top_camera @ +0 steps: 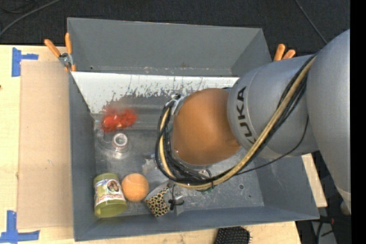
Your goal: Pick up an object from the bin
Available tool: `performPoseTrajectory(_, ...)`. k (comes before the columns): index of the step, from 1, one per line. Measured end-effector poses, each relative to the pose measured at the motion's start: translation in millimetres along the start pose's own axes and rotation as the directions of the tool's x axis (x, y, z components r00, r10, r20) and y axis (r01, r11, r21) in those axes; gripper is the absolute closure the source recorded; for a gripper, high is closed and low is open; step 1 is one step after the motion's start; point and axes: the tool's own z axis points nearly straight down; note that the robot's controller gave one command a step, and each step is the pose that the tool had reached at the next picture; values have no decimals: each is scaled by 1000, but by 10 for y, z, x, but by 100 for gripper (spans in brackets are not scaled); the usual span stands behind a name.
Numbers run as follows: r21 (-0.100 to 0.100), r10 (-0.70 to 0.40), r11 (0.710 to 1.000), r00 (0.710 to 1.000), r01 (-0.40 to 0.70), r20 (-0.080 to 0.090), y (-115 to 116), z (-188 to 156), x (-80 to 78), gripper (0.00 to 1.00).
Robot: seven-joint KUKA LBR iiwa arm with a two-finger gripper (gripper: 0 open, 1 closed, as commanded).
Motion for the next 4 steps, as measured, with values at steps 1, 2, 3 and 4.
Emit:
performPoseTrajectory(1,0,-295,955,955,295,-2,9,1,66,0)
performPoseTrajectory(2,-2,-306,952,952,306,-18,-141,288,142,0)
performPoseTrajectory(3,1,-510,860,860,510,-11,-237,387,42,100)
performPoseTrajectory(4,1,-510,860,860,510,-11,-239,388,43,100)
